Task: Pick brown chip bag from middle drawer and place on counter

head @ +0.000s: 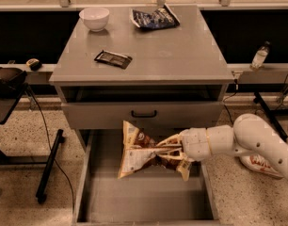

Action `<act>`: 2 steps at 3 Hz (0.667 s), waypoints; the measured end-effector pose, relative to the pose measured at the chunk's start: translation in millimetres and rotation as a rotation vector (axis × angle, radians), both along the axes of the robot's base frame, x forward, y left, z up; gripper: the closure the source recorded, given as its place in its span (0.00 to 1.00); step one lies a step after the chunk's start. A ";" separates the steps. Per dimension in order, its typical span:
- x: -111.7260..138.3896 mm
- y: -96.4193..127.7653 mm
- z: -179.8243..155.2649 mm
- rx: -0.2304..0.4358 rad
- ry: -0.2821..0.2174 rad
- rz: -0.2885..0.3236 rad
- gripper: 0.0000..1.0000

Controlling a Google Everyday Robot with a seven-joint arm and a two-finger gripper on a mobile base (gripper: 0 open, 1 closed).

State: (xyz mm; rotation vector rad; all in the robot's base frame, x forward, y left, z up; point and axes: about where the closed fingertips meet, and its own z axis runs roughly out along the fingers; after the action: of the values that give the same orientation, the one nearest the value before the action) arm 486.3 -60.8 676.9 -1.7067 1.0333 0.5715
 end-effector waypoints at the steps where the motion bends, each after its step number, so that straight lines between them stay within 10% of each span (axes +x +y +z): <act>1: 1.4 -10.2 90.8 -0.022 -0.120 -0.002 1.00; 2: 7.5 -10.5 205.4 -0.066 -0.240 0.015 1.00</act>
Offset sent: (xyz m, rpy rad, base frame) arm 0.0218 -0.0129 0.3549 -0.1201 -0.3953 0.0319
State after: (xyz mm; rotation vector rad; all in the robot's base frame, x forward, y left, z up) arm 493.8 -71.3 882.3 -1.7927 0.8767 0.3342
